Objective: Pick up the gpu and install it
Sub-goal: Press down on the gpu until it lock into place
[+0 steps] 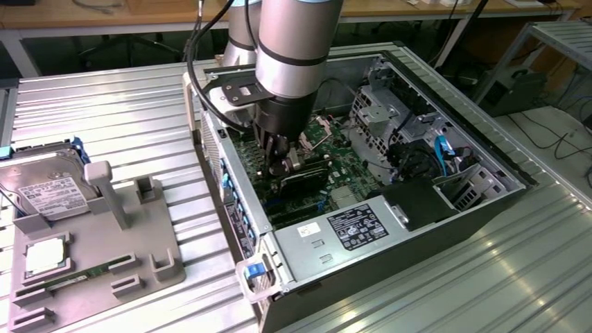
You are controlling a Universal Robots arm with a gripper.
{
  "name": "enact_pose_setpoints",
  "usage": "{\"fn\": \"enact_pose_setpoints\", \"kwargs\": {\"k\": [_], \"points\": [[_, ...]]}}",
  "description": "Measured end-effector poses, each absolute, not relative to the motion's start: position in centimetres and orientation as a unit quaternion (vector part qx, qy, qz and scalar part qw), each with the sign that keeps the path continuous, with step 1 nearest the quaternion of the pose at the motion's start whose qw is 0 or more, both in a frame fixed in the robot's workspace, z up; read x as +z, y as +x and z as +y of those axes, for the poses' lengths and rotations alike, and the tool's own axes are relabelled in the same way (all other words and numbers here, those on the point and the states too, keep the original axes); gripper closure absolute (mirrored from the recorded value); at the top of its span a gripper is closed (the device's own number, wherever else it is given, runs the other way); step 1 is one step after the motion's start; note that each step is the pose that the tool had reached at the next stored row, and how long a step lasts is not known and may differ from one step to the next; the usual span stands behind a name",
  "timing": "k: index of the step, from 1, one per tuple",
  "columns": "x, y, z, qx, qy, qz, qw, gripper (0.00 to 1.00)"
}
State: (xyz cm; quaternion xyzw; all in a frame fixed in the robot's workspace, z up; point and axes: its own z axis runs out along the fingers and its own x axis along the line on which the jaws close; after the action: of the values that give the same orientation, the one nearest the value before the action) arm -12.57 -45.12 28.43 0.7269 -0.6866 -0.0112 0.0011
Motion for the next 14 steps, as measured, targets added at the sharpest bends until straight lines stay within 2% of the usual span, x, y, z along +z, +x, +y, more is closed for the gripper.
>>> {"fn": "enact_pose_setpoints", "kwargs": {"k": [14], "points": [[28.38,-11.82,-45.09,-0.011,0.727,-0.687,0.001,0.89]]}}
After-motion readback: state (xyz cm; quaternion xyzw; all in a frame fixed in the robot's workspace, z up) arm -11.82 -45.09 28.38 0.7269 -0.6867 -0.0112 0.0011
